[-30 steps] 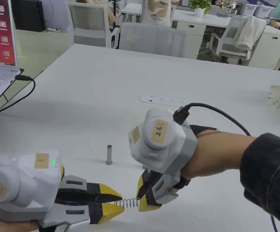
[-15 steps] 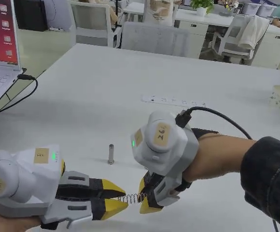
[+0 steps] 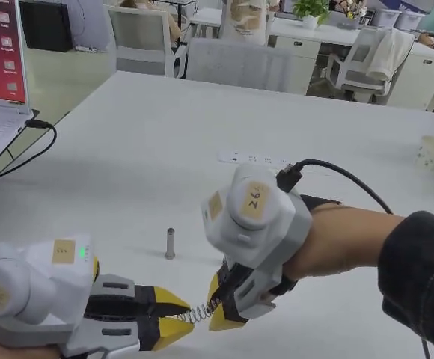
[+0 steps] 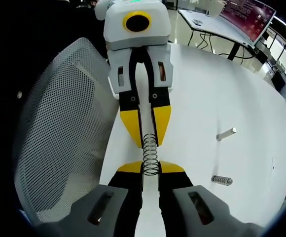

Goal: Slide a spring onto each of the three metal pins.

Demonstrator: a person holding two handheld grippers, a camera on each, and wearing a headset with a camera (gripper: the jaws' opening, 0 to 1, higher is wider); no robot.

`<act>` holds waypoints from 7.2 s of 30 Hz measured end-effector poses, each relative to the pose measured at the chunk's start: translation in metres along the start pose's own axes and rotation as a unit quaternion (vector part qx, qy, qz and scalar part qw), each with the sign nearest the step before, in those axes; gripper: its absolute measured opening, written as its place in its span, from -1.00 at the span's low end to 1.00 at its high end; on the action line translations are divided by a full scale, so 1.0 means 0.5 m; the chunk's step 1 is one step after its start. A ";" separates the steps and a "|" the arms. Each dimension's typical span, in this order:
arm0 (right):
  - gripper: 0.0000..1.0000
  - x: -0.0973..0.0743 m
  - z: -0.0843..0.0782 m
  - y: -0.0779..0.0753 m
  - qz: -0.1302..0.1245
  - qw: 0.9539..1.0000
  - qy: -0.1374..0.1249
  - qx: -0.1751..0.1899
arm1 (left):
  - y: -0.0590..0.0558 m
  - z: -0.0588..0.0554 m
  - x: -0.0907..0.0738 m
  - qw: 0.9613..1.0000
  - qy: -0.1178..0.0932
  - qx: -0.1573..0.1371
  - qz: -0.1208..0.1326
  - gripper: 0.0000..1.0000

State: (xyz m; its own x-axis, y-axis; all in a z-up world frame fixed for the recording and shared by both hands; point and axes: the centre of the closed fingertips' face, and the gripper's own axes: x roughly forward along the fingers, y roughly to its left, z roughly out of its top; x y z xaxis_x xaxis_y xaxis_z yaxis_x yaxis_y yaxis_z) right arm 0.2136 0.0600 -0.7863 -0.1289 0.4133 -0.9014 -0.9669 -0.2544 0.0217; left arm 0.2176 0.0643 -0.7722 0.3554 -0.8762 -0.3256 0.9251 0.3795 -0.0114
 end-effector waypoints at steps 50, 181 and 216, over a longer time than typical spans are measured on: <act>-0.83 0.001 0.042 -0.008 -0.003 0.999 0.039 -0.031 | 0.005 -0.017 0.009 1.000 -0.005 -0.012 0.009 -0.82; -0.83 0.098 0.042 -0.297 -0.038 0.994 0.107 -0.001 | 0.105 -0.112 -0.056 0.986 -0.001 -0.082 0.143 0.57; -0.65 0.112 0.011 -0.272 -0.033 0.994 0.097 0.025 | 0.108 -0.110 -0.062 0.986 0.000 -0.084 0.147 0.56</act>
State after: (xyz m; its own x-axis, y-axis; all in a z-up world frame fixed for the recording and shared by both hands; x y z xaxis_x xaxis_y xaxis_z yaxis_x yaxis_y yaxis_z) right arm 0.3367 0.1226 -0.8372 -0.0236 0.2499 -0.9680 -0.9821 -0.1866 -0.0243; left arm 0.2491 0.1282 -0.8148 0.6045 -0.7212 -0.3383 0.7474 0.6604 -0.0724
